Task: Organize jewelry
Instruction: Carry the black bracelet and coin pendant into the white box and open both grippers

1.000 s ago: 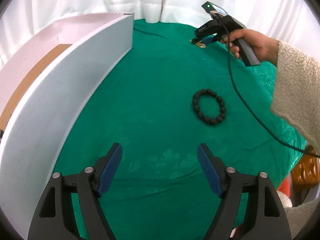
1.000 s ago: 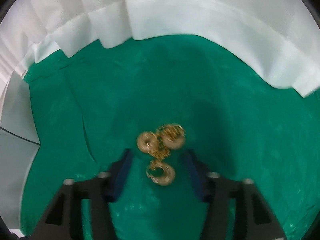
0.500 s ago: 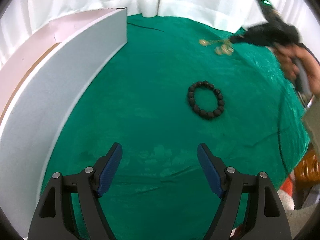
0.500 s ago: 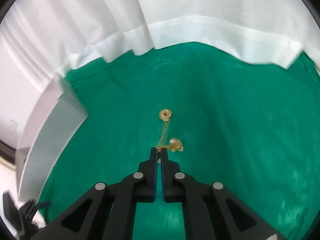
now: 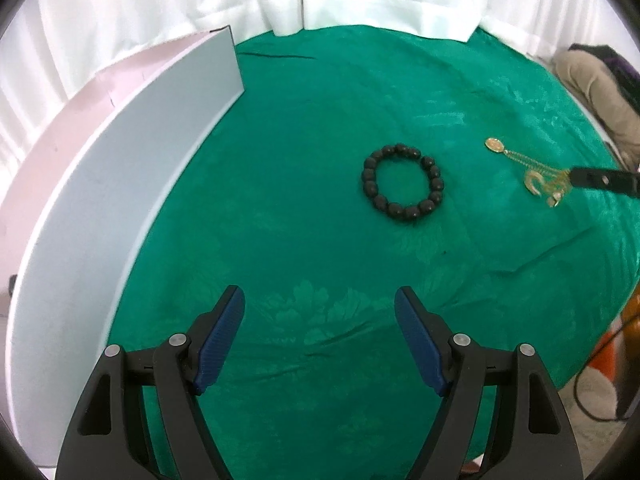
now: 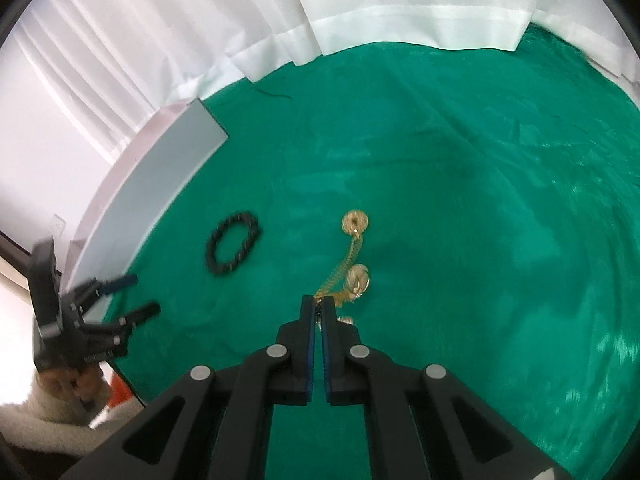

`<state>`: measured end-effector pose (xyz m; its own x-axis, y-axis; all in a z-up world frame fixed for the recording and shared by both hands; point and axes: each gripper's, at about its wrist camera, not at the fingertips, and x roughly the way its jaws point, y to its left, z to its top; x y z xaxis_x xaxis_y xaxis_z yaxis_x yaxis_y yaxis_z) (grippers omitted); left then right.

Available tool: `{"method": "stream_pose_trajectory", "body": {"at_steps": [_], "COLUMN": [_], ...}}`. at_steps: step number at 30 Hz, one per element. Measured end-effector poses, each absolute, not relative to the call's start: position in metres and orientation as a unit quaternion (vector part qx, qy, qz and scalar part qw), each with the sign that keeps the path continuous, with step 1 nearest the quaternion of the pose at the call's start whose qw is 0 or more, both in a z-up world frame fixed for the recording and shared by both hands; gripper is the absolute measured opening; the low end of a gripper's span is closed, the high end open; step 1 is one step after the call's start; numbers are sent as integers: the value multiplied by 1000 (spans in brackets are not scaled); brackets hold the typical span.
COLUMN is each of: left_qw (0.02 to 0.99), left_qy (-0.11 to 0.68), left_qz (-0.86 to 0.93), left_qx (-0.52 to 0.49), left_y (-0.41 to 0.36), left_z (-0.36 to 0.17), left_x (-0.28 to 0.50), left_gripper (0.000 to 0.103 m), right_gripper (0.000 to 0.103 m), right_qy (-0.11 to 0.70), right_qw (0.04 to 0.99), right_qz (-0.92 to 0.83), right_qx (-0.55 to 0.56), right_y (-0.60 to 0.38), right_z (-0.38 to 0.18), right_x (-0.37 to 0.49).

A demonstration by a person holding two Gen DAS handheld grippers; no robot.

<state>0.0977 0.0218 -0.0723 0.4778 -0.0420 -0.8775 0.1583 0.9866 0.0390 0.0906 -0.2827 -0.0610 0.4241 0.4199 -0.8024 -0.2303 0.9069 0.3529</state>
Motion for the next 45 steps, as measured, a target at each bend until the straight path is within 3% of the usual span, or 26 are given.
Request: {"method": "stream_pose_trajectory", "body": {"at_steps": [9,14,22,23,24,26,34,35,36,40,45], "left_qw": [864,848,822,819,818,820,828,829,831,838,845], "left_qy": [483,474,505,509,511,510,512,510,507,491,466], "left_qz": [-135,-216,-215,-222,-225,-222,-228,-228,-228,-228,-222], "left_qx": [47,95,153,144,136,134,15,2,-13,-71,-138], "left_y": [14,-40,-79,-78,-77,-77,-41,-36,-30,0,44], "left_z": [-54,-55,-98,-98,-97,-96,-82,-78,-71,-35,17], "left_x": [116,147,171,171,171,169,166,166,165,163,149], "left_gripper": [79,77,44,28,11,10,10,10,10,10,10], "right_gripper": [3,2,7,11,30,46,43,30,8,8,8], "right_qy": [460,440,449,464,471,486,501,496,497,504,466], "right_qw": [860,865,863,861,860,857,843,844,840,835,847], "right_qz": [187,197,184,170,166,162,187,186,191,211,253], "right_qx": [116,138,143,121,106,54,-62,-83,-99,-70,34], "right_y": [-289,-296,-308,-306,-304,-290,-239,-235,-232,-236,-253], "right_z": [-43,-32,-37,-47,-51,-68,-106,-106,-105,-83,-17], "right_x": [65,61,73,78,79,82,110,110,109,107,110]}}
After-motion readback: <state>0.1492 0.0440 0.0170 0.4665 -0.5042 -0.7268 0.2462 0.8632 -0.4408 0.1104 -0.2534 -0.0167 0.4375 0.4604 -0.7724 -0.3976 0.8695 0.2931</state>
